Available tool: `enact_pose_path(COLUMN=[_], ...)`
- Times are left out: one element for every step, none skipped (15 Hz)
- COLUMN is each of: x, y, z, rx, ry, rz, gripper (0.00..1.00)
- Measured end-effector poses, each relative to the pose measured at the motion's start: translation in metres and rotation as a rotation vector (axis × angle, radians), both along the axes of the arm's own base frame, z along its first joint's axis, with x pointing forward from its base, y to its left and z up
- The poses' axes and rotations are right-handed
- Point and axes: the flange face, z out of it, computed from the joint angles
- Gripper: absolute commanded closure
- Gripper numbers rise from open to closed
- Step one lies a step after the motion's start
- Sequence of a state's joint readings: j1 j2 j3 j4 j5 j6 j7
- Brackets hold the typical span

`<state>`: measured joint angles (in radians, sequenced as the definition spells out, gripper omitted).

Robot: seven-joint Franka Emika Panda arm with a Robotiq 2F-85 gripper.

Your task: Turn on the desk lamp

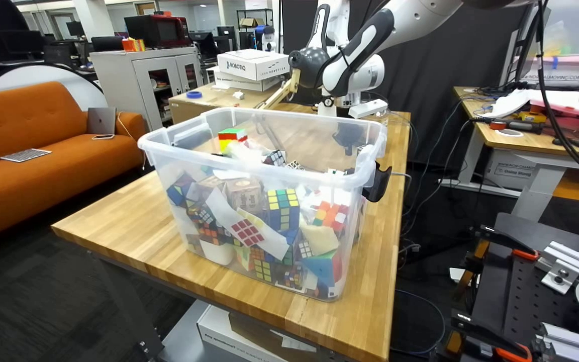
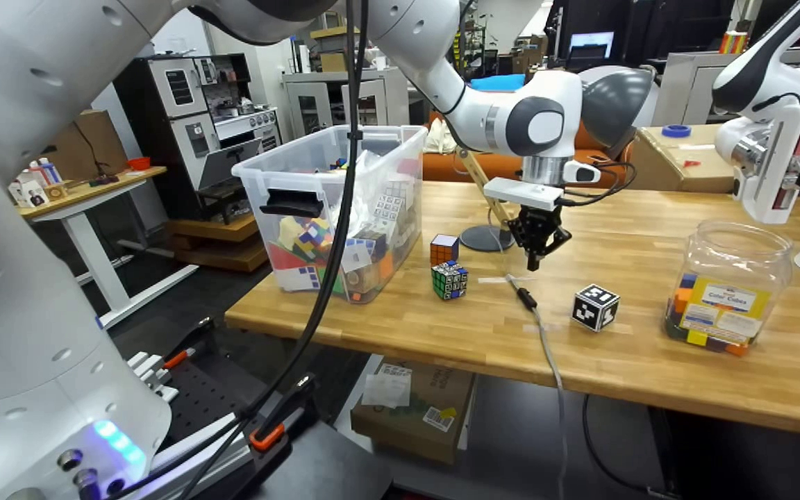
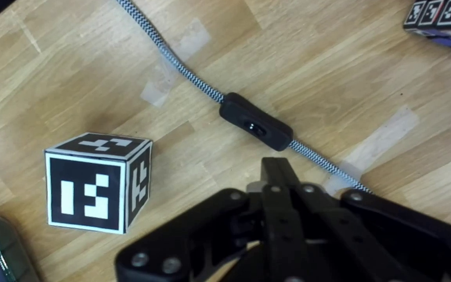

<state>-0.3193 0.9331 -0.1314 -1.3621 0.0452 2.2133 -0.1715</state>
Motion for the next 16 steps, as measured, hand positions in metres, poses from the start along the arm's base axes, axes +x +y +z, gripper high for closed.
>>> enact_pose_path(x=[0.001,0.002,0.003,0.003,0.002,0.001,0.0,-0.002,-0.003,-0.003,-0.003,-0.002,-0.001,0.0,0.0,0.001], y=[-0.002,-0.006,-0.01,-0.015,-0.021,-0.025,-0.029,-0.032,-0.034,-0.035,-0.035,-0.035,-0.034,-0.034,-0.034,-0.034], z=[0.001,0.001,0.001,0.0,-0.002,-0.005,-0.01,-0.015,-0.02,-0.025,-0.03,-0.033,-0.036,-0.038,-0.04,-0.041], rx=[0.012,0.023,0.032,0.038,0.043,0.048,0.052,0.056,0.061,0.065,0.068,0.069,0.07,0.072,0.073,0.074], ry=[-0.007,-0.013,-0.019,-0.023,-0.025,-0.023,-0.021,-0.014,-0.006,0.001,0.007,0.012,0.016,0.021,0.026,0.029], rz=[-0.02,-0.039,-0.058,-0.076,-0.097,-0.114,-0.13,-0.146,-0.159,-0.169,-0.177,-0.182,-0.187,-0.192,-0.196,-0.2], gripper=[1.0,1.0,1.0,1.0,1.0,1.0,1.0,1.0,1.0,1.0,1.0,1.0,1.0,1.0,1.0,1.0])
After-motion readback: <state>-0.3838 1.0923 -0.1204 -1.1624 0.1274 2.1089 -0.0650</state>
